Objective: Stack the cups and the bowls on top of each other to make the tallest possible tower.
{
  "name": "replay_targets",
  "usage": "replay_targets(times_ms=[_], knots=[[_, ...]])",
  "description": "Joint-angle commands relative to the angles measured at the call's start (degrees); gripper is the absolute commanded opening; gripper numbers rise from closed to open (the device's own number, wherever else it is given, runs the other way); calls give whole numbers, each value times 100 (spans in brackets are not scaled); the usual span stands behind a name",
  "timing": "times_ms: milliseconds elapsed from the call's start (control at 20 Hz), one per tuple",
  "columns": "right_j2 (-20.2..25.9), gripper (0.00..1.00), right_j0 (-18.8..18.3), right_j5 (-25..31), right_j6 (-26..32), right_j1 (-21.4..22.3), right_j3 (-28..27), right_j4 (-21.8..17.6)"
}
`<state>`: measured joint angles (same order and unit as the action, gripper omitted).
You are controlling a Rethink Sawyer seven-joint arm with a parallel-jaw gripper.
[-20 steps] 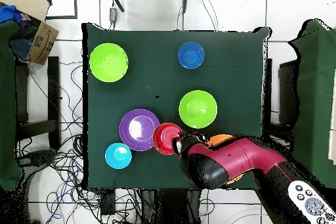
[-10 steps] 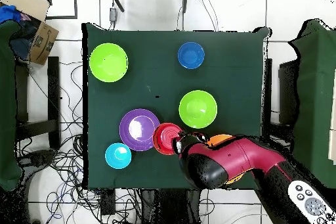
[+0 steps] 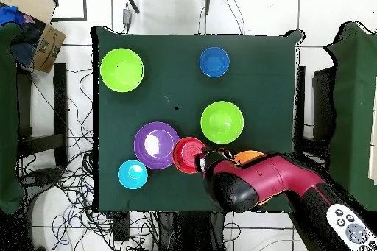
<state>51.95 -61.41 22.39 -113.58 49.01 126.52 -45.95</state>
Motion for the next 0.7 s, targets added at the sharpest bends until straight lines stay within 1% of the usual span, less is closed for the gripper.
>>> replay_targets(times_ms=[50,450,700], knots=[[-14,0,117,372,532,-300,415,-37],[-129,0,222,205,383,-396,440,-203],[-241,0,388,18,178,-418,473,-324]])
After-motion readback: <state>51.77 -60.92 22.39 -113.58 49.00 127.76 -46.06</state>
